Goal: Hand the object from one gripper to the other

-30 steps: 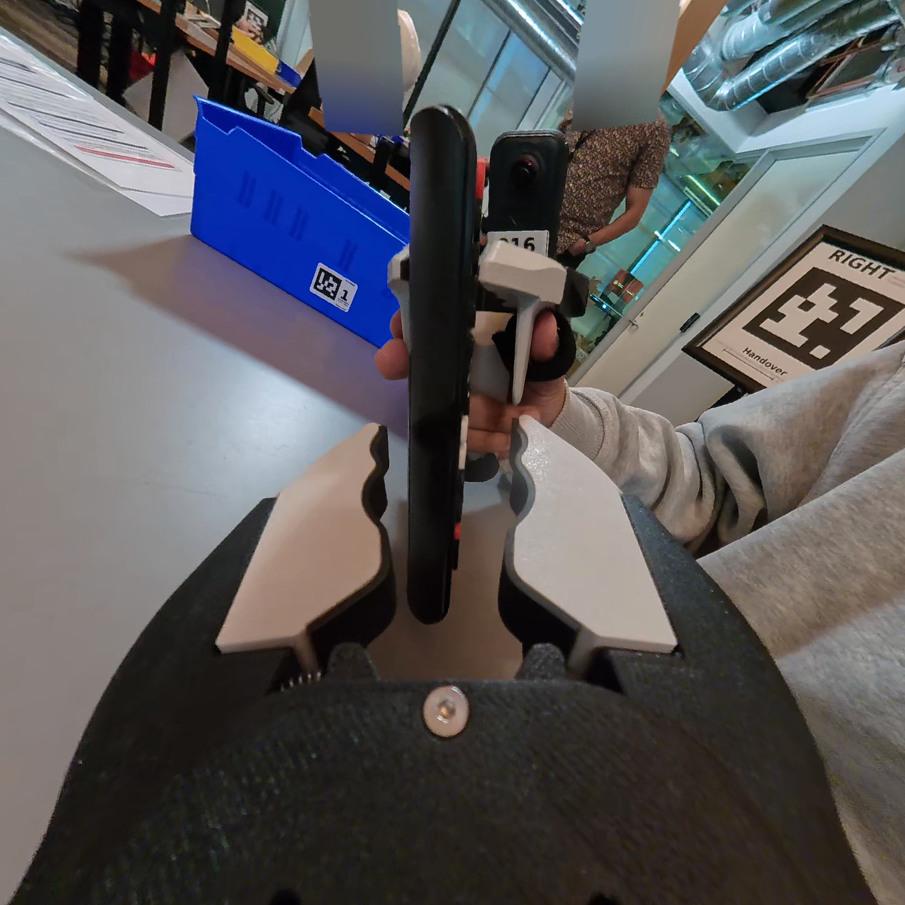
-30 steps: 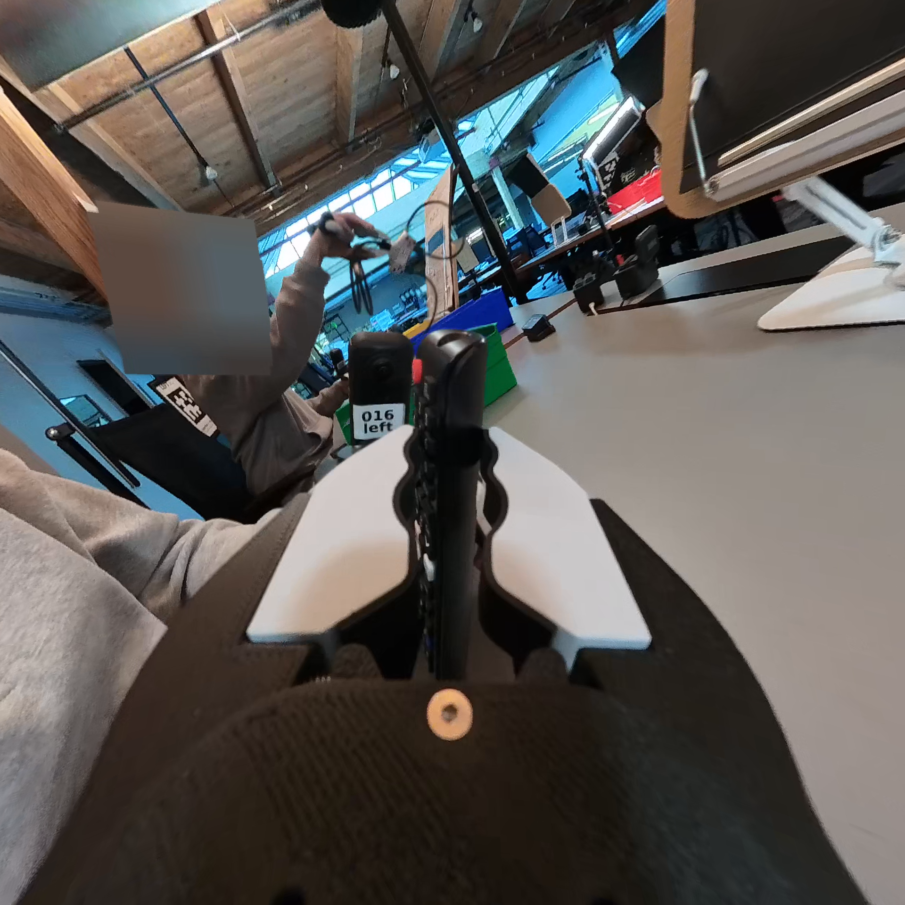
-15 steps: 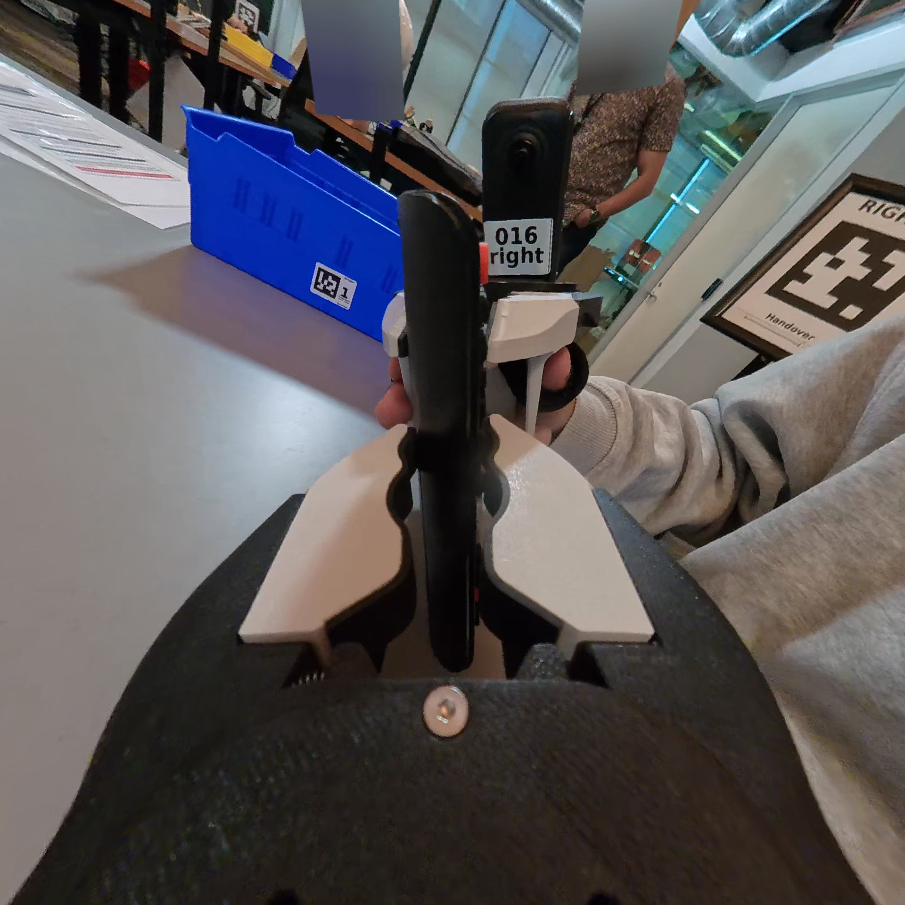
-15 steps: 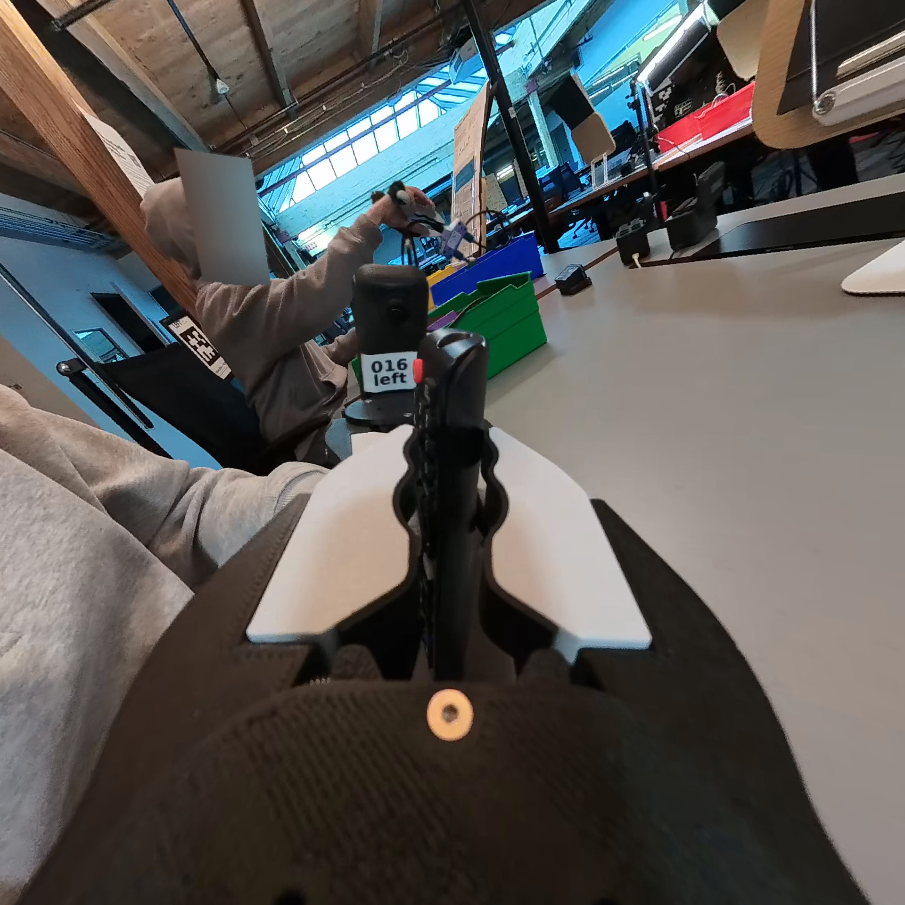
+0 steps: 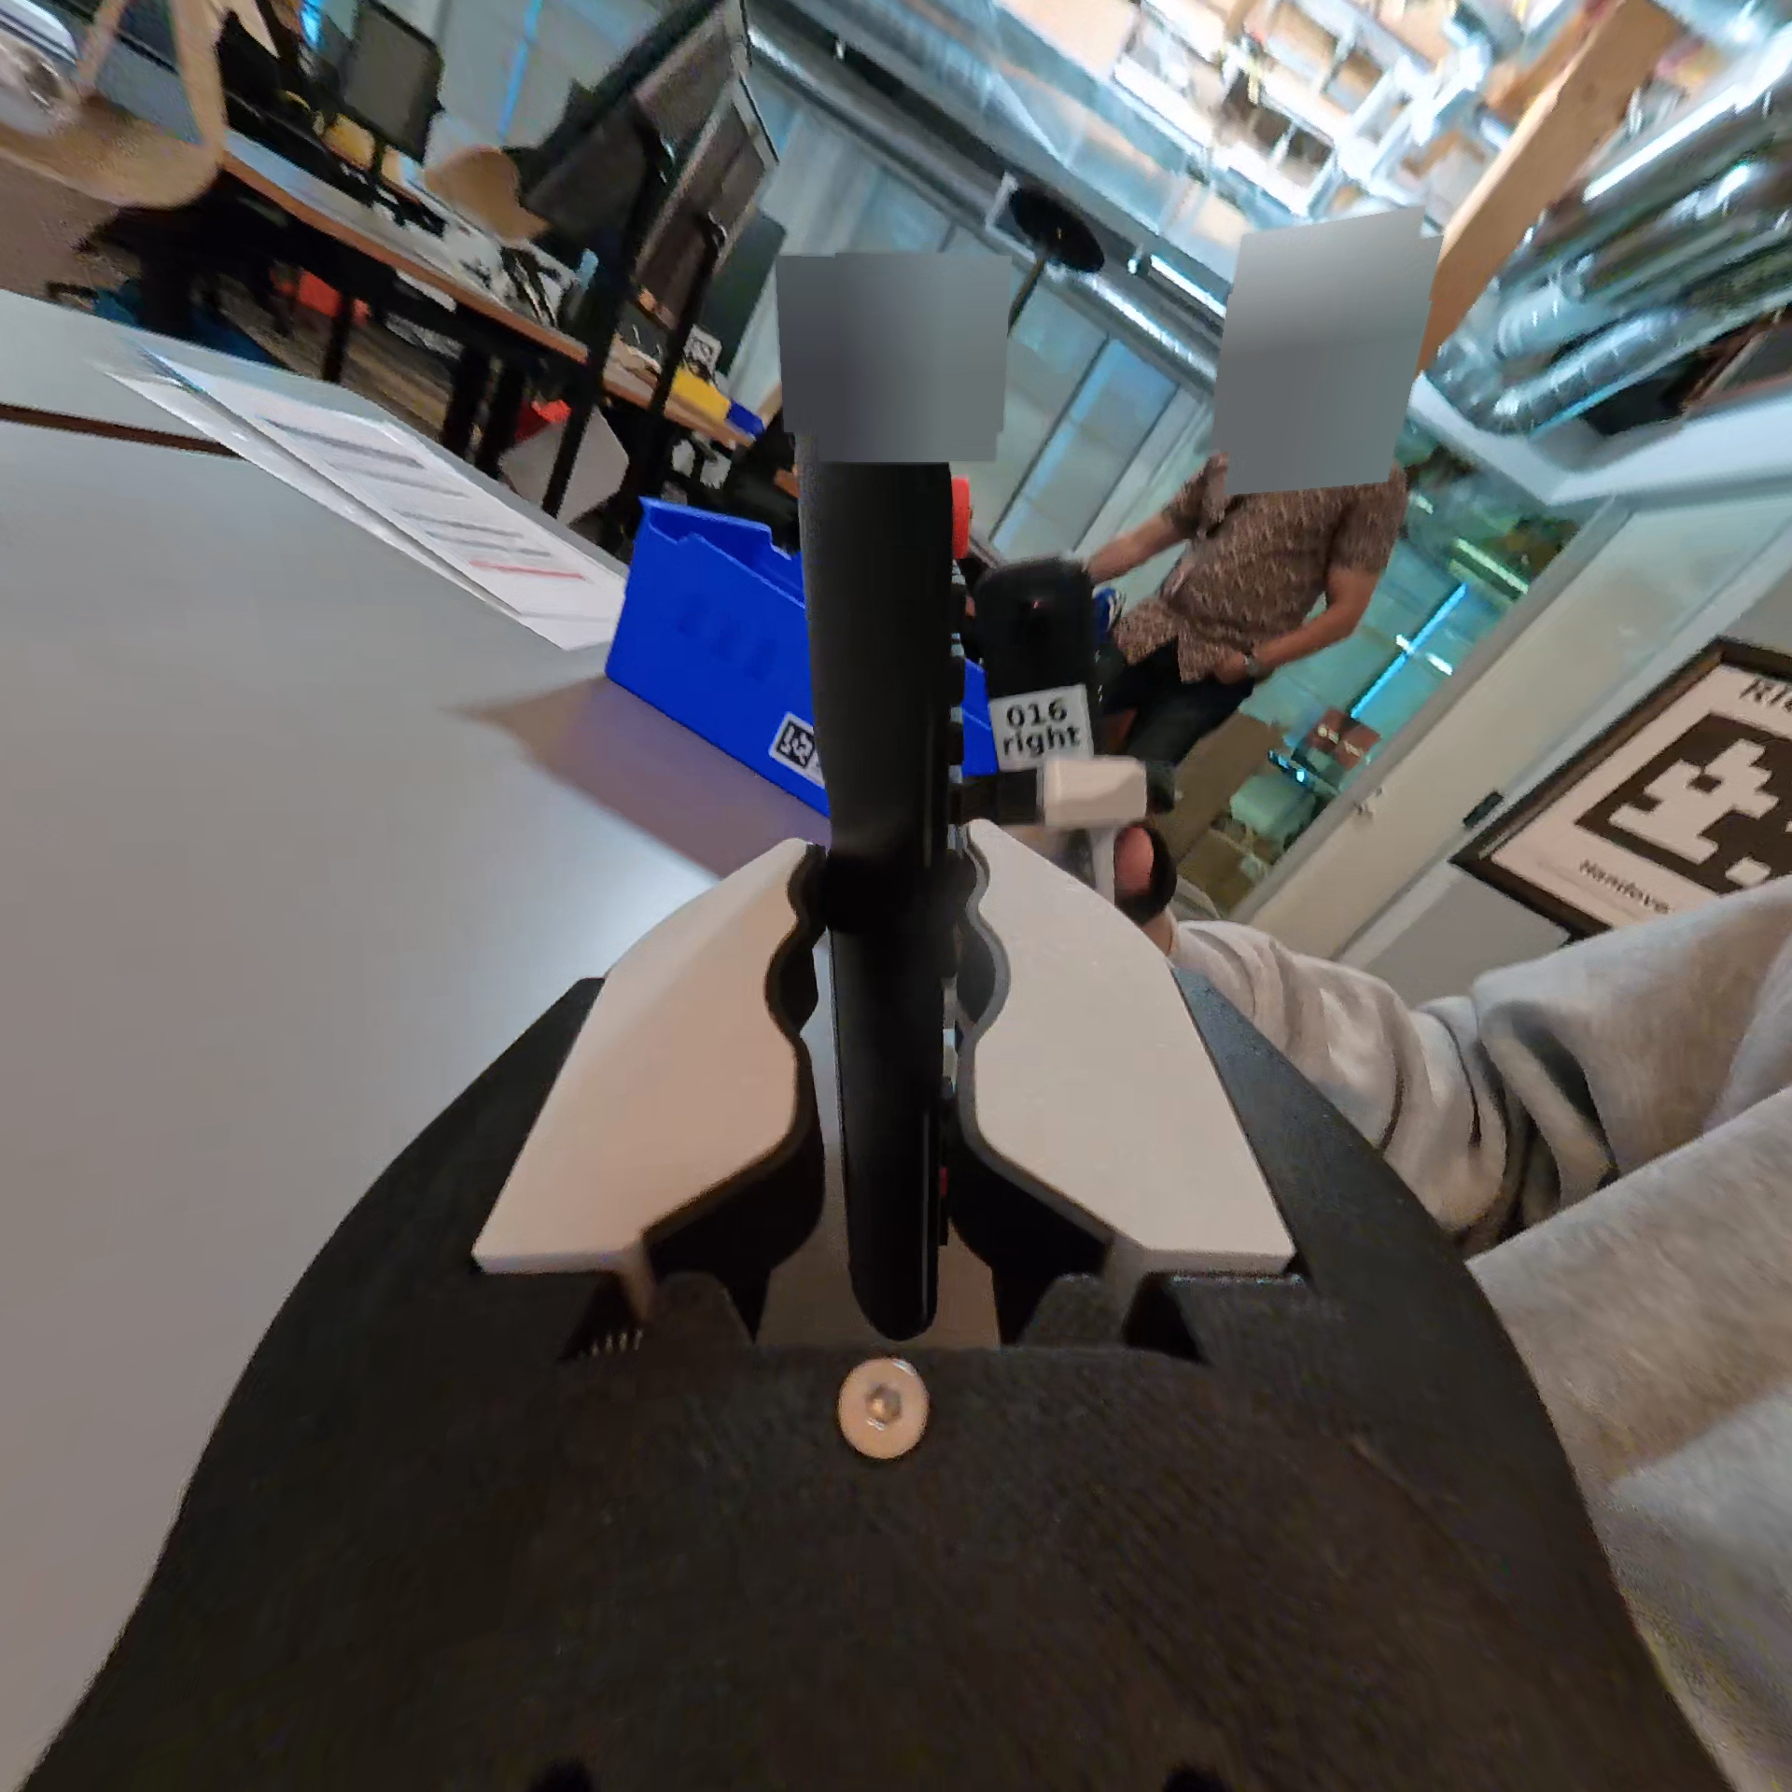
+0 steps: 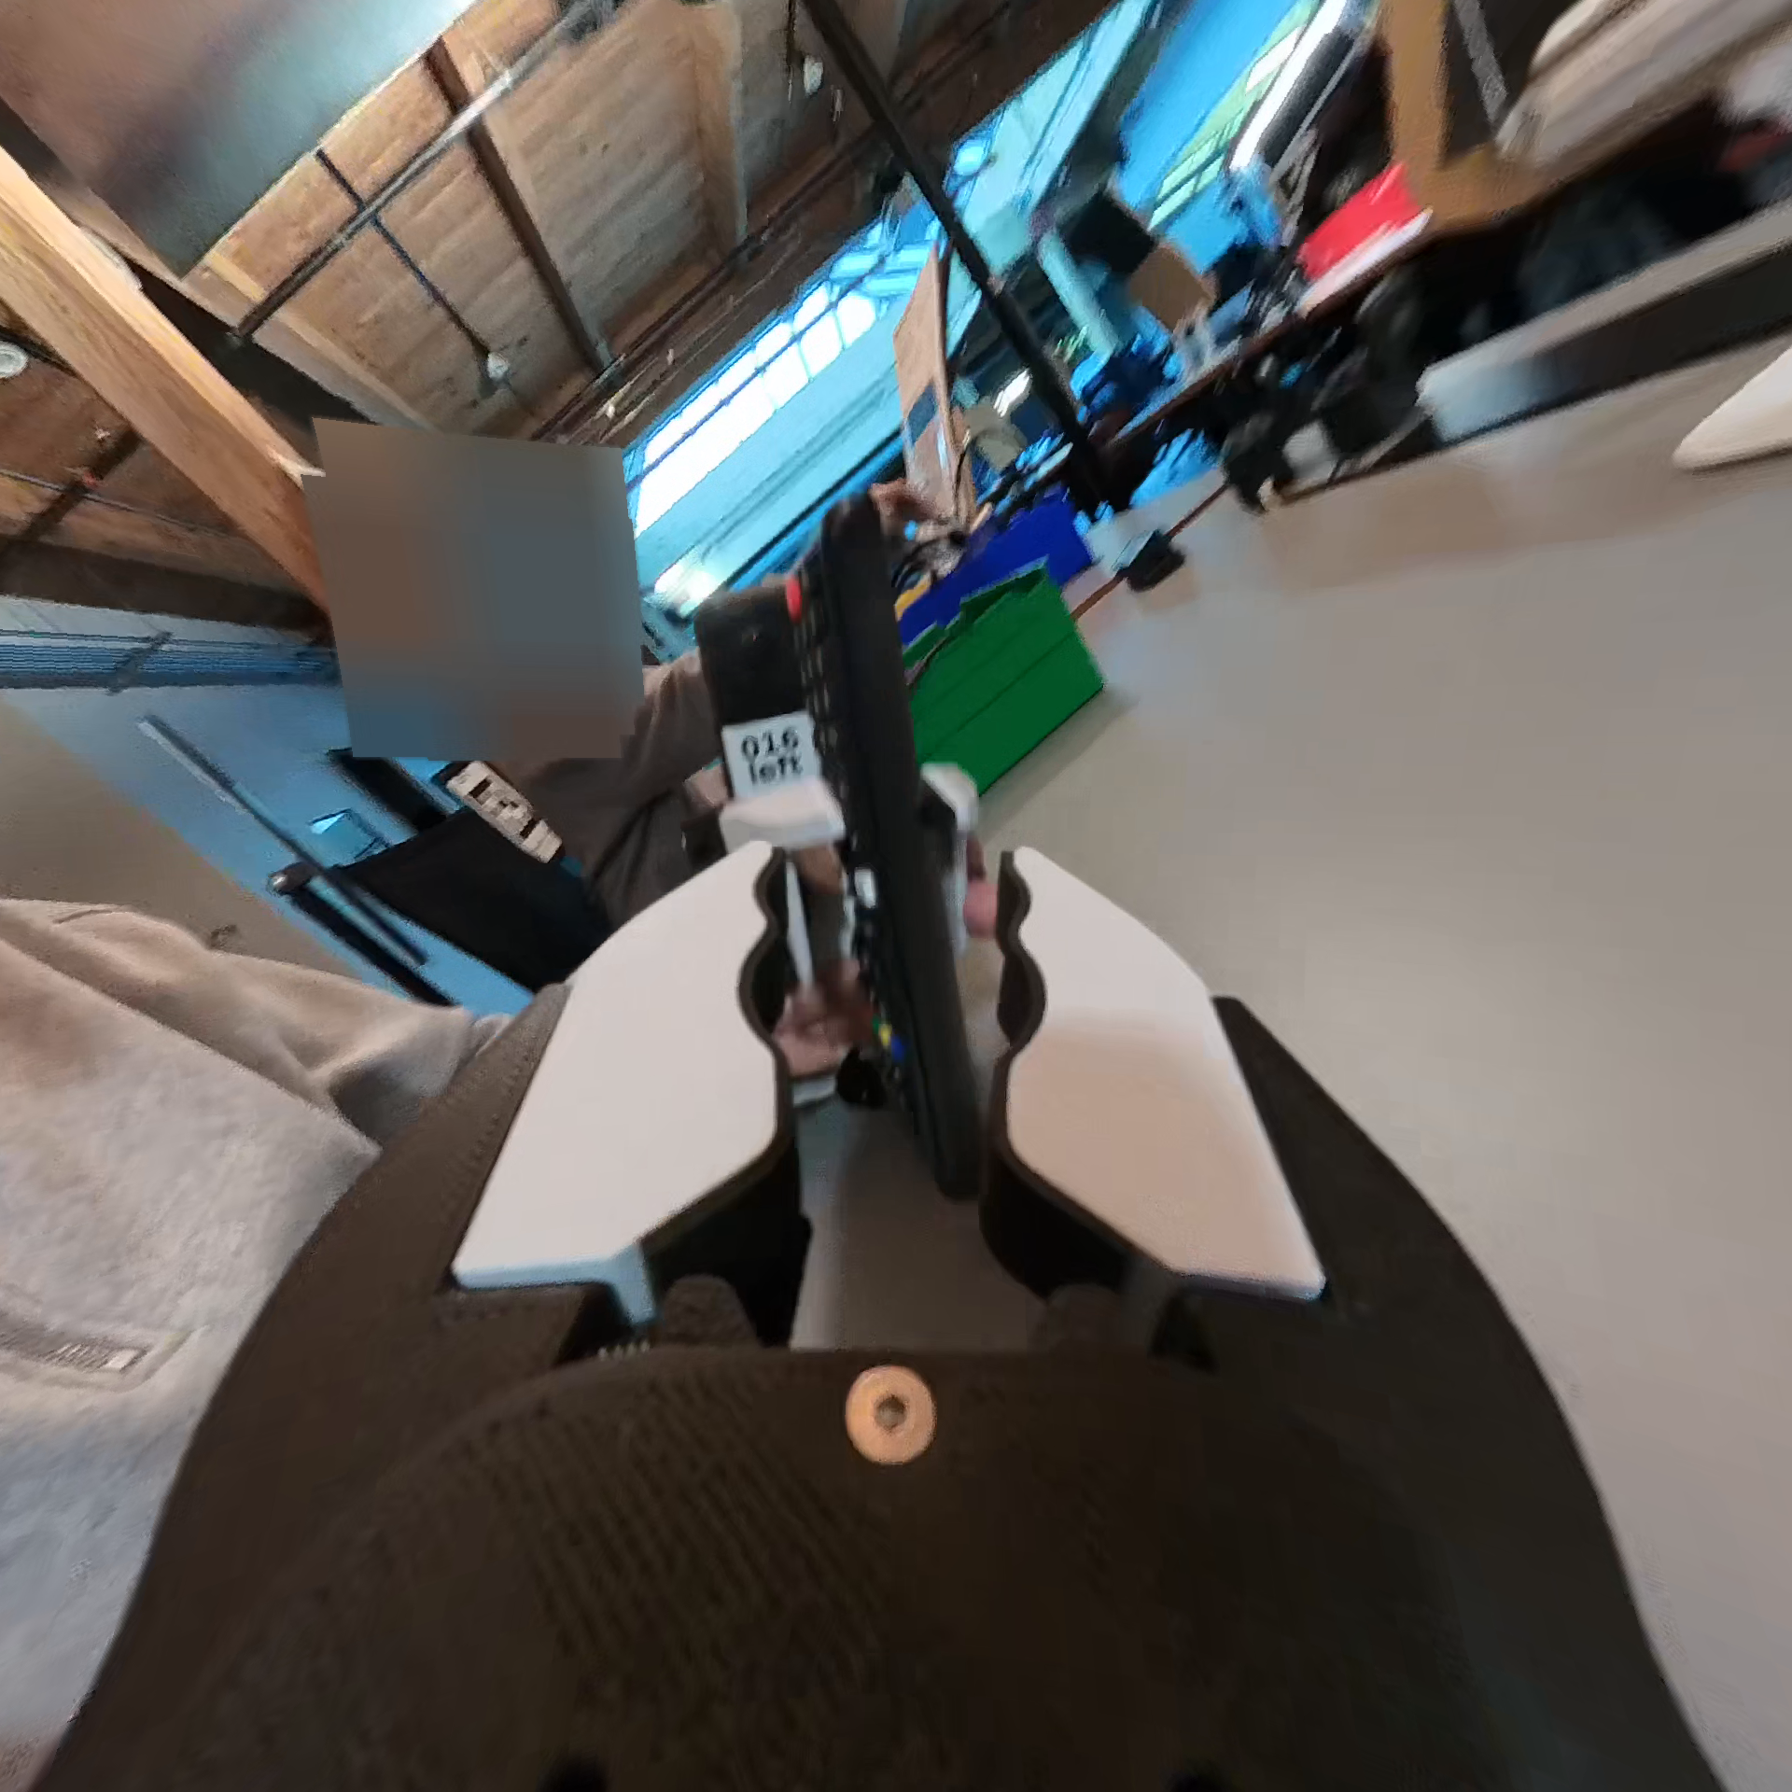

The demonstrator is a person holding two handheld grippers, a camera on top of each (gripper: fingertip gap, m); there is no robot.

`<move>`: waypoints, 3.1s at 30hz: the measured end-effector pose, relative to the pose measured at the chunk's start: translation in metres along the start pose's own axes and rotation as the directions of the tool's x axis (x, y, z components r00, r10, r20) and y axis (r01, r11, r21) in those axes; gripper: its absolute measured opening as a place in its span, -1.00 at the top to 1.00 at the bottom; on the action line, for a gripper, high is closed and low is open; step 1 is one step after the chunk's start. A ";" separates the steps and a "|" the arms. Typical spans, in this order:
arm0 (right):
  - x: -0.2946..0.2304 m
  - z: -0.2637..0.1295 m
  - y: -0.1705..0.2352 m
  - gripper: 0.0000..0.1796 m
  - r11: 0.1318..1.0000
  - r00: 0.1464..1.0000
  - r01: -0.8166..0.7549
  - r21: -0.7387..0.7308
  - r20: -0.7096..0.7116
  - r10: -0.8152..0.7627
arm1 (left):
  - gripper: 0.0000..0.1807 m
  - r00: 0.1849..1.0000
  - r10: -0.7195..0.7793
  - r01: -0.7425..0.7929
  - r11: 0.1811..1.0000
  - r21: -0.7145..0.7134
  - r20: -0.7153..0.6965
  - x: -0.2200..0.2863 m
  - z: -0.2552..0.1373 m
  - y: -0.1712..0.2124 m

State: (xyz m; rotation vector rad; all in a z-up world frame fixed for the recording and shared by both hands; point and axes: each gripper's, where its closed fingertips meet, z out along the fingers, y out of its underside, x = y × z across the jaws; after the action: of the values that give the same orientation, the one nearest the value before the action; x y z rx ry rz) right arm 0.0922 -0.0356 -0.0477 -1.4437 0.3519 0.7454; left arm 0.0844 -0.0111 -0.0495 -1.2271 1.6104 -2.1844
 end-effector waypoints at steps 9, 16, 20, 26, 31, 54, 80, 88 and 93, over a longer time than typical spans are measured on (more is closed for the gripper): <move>-0.008 0.027 0.052 0.54 0.966 0.995 0.097 -0.238 0.003 -0.100 | 0.71 0.999 -0.011 0.013 0.998 0.058 -0.044 0.013 -0.008 -0.019; -0.020 0.035 0.067 0.65 0.941 0.983 0.183 -0.283 0.048 -0.177 | 0.71 0.995 0.041 -0.038 0.999 0.034 -0.086 0.034 0.000 -0.018; -0.024 0.036 0.067 0.68 0.937 0.975 0.220 -0.271 0.062 -0.211 | 0.71 0.994 0.058 -0.055 0.998 0.029 -0.093 0.039 0.002 -0.018; -0.026 0.037 0.065 0.71 0.936 0.972 0.236 -0.261 0.061 -0.228 | 0.27 0.997 0.017 -0.015 0.999 0.032 -0.078 0.035 0.005 -0.016; -0.025 0.034 0.060 0.71 0.937 0.967 0.254 -0.240 0.048 -0.250 | 0.10 0.996 0.066 -0.066 0.998 -0.001 -0.062 0.036 0.009 -0.010; -0.023 0.042 0.089 0.65 0.873 0.950 0.302 -0.384 0.045 -0.309 | 0.75 0.991 0.089 -0.094 0.995 -0.041 -0.105 0.051 0.008 -0.011; -0.044 0.030 0.033 0.71 0.925 0.926 0.375 -0.065 0.069 -0.370 | 0.21 0.982 0.082 -0.066 0.993 0.098 -0.168 0.059 -0.002 -0.032; -0.045 0.028 0.030 0.71 0.931 0.930 0.362 -0.043 0.089 -0.357 | 0.35 0.974 0.104 -0.091 0.993 0.071 -0.203 0.063 -0.003 -0.027; -0.048 0.034 0.045 0.71 0.921 0.924 0.374 -0.105 0.124 -0.361 | 0.42 0.969 0.125 -0.115 0.992 0.060 -0.215 0.068 -0.002 -0.027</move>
State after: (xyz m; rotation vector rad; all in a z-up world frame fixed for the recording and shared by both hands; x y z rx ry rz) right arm 0.0205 -0.0163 -0.0475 -1.5284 -0.0516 0.5374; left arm 0.0468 -0.0369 0.0081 -0.8776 1.6531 -2.3322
